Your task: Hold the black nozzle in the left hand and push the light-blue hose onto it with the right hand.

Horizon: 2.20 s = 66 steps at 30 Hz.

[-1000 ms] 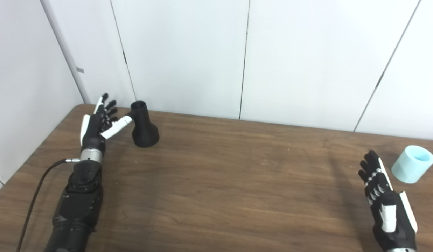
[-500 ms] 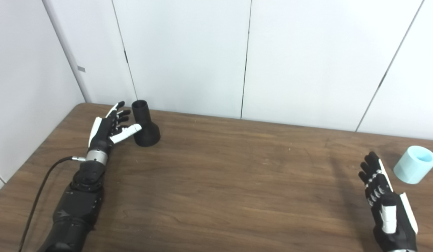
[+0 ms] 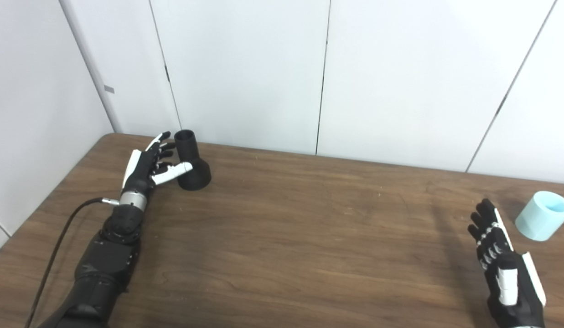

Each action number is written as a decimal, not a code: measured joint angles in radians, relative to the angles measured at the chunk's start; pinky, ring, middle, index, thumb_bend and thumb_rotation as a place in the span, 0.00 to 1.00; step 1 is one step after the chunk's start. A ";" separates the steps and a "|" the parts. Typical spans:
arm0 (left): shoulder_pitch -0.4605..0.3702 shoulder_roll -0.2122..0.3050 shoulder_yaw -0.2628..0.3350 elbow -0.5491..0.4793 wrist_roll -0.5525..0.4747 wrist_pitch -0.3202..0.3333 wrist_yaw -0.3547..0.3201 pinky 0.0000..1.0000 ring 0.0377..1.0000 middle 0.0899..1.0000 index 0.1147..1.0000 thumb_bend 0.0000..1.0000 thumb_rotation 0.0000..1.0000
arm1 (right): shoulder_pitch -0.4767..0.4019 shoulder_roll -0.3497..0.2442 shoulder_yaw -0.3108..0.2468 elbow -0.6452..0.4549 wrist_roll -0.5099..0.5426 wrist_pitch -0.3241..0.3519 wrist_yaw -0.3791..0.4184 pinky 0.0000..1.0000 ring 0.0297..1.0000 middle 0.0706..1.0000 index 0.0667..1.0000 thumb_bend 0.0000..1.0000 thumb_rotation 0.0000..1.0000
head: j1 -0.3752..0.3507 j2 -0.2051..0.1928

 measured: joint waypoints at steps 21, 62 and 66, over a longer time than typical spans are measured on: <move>-0.061 0.031 -0.076 0.030 0.013 0.124 -0.010 0.50 0.63 0.74 0.75 0.90 0.21 | 0.006 0.002 0.004 -0.011 -0.009 0.005 0.000 0.99 1.00 1.00 1.00 0.69 1.00 | -0.011 0.021; -0.094 -0.021 -0.278 -0.012 0.107 0.139 -0.042 0.33 0.37 0.42 0.42 0.53 0.00 | 0.025 0.017 0.011 -0.039 -0.014 0.049 0.000 0.99 1.00 1.00 1.00 0.70 1.00 | -0.018 0.046; -0.079 -0.022 -0.277 -0.019 0.103 0.109 -0.041 0.32 0.36 0.41 0.43 0.53 0.00 | 0.025 0.017 0.011 -0.039 -0.014 0.050 0.000 0.99 1.00 1.00 1.00 0.70 1.00 | -0.020 0.051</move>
